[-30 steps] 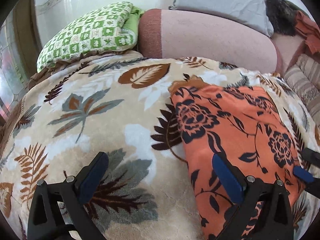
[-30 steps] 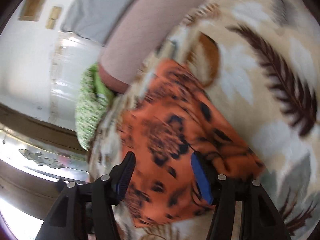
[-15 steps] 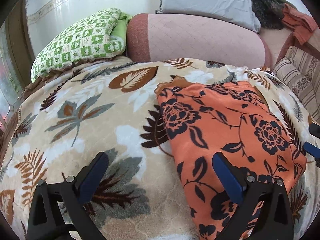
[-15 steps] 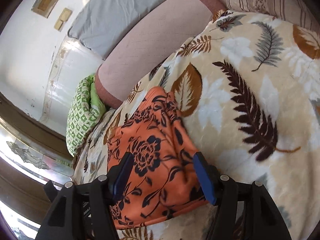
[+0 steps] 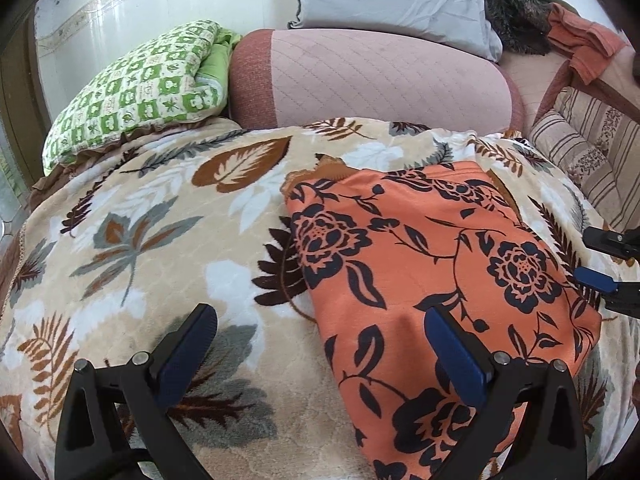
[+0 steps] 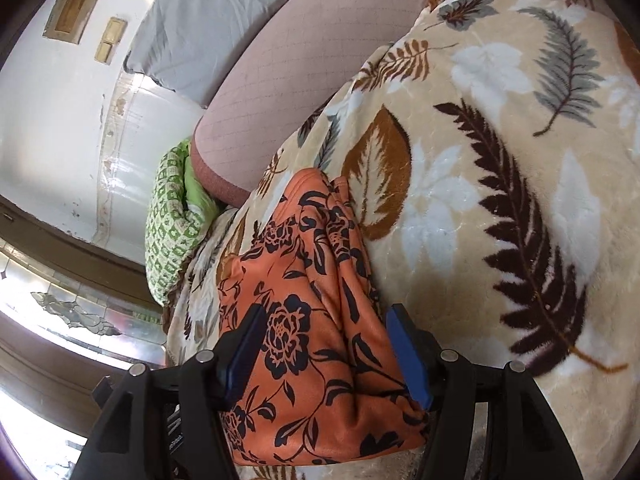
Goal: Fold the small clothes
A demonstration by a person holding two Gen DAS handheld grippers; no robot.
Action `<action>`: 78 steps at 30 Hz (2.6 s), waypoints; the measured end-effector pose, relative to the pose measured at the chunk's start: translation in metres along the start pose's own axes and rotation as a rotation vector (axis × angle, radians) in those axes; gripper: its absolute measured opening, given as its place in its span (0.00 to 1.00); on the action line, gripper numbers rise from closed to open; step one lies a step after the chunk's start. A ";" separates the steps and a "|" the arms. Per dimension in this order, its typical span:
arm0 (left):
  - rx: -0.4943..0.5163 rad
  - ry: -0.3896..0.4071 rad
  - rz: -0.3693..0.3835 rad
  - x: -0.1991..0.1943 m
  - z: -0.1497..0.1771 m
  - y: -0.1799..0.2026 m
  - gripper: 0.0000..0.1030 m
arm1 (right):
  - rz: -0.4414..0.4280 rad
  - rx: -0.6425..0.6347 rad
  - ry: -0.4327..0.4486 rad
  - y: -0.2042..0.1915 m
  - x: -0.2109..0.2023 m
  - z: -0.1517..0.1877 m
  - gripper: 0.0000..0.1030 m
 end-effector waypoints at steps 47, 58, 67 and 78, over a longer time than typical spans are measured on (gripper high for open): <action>-0.221 -0.236 0.338 0.055 0.020 0.022 0.95 | -0.125 -0.037 -0.252 -0.007 0.096 0.023 0.76; -0.196 -0.231 0.311 0.056 0.018 0.025 0.90 | -0.082 -0.108 -0.260 -0.023 0.101 0.042 0.60; -0.197 -0.228 0.308 0.051 0.016 0.023 0.87 | -0.116 -0.083 -0.251 -0.023 0.095 0.039 0.55; -0.177 -0.258 0.313 0.057 0.022 0.025 0.90 | -0.108 -0.028 -0.278 -0.013 0.103 0.043 0.53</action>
Point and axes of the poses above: each gripper's, at about its wrist camera, not at the fingertips, and x roughly the way its jaws point, y to its right, z to its underside, the point moved 2 cm from there along x, roughly the way its jaws point, and after that the axes turned 15 degrees about y, right-handed, at the moved point
